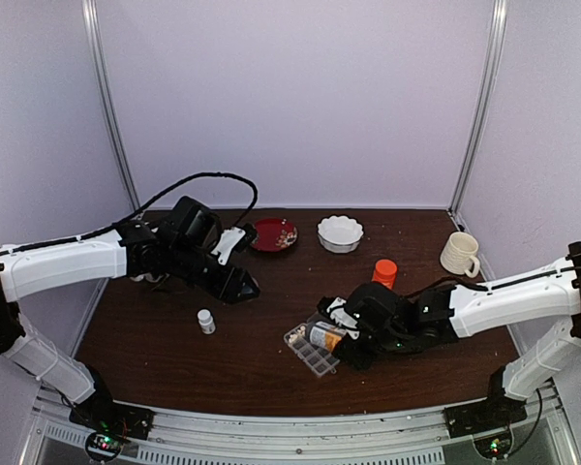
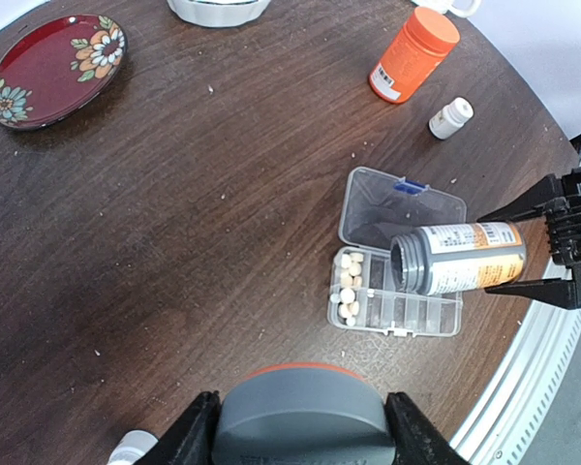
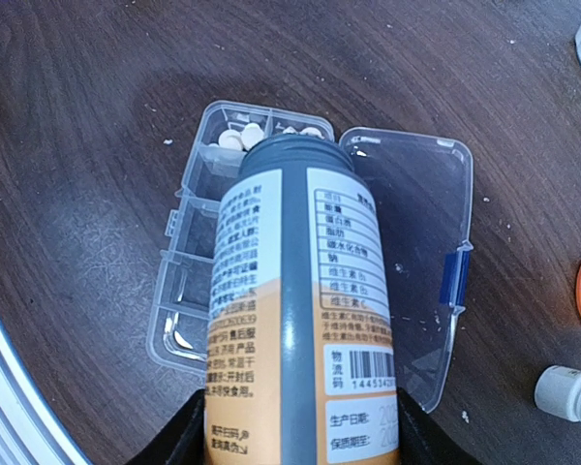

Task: Sort the pills into containers
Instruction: Pour the pill into the compartment of the pill container.

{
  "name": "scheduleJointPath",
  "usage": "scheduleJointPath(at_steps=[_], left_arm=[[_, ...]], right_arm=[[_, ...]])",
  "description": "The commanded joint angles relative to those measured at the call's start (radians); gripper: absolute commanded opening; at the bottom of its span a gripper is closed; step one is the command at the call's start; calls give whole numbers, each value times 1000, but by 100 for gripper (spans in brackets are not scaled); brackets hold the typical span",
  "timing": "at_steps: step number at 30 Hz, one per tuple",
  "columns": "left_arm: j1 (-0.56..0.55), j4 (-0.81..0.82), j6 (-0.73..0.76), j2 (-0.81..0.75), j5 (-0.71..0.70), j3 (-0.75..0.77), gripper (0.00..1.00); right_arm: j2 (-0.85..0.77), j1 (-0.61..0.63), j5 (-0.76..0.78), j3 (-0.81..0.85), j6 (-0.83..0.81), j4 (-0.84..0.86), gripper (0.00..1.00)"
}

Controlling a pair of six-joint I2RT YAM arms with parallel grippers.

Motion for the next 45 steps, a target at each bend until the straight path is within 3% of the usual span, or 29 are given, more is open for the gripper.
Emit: scheduleJointPath(at_steps=[1, 3, 7, 10, 14, 18, 21, 26, 40, 45], left_arm=[[-6, 38, 8, 10, 13, 11, 0], [-6, 36, 7, 13, 13, 13, 0], [-6, 36, 6, 11, 16, 13, 0], [-5, 35, 5, 12, 17, 14, 0], [-5, 36, 5, 13, 19, 16, 0], [-6, 35, 3, 13, 23, 16, 0], [-6, 36, 3, 13, 23, 11, 0], [-7, 36, 2, 19, 27, 9, 0], [-10, 30, 5, 29, 26, 12, 0], [-10, 31, 5, 33, 30, 17, 0]], right_arm=[[0, -4, 44, 29, -24, -27, 0], [24, -3, 49, 66, -28, -83, 0], [-33, -5, 27, 16, -15, 13, 0], [6, -4, 45, 67, -21, -75, 0], [-19, -4, 11, 32, -15, -8, 0], [26, -1, 15, 92, -27, -92, 0], [-27, -1, 24, 50, -16, -15, 0], [45, -2, 45, 138, -30, -162, 0], [4, 0, 17, 124, -14, -112, 0], [89, 2, -6, 155, -26, -169, 0]])
